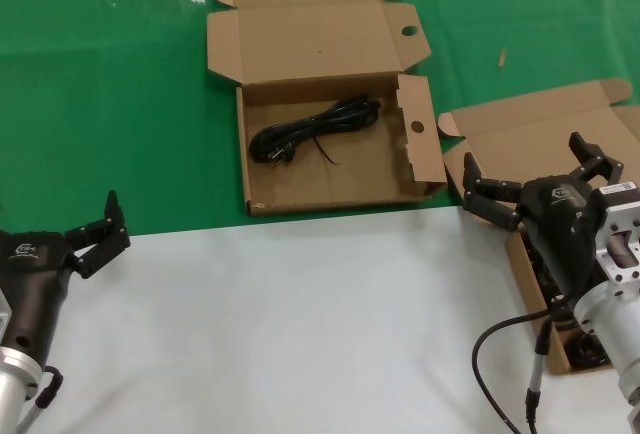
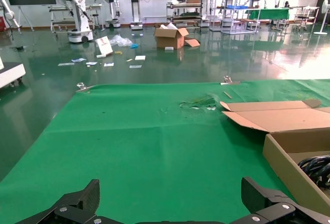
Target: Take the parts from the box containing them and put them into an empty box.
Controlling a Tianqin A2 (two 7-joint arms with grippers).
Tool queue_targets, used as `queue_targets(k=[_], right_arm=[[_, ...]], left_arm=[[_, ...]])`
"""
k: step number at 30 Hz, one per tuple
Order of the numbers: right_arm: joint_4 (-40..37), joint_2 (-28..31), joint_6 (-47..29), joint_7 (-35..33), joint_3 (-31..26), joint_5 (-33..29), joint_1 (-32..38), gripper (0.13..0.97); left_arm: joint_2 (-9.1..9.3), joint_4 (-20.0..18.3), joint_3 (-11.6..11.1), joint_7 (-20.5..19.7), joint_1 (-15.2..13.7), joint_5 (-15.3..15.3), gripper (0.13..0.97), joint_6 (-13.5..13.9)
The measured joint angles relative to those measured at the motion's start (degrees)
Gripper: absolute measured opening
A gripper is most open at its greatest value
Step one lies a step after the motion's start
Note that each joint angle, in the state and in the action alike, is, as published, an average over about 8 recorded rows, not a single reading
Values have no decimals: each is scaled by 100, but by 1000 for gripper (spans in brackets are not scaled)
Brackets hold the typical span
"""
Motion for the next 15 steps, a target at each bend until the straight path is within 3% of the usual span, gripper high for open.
queue_targets(k=[15], right_arm=[[0, 0, 0, 0, 0, 0, 0, 966]], left_arm=[[0, 0, 0, 0, 0, 0, 966, 0]])
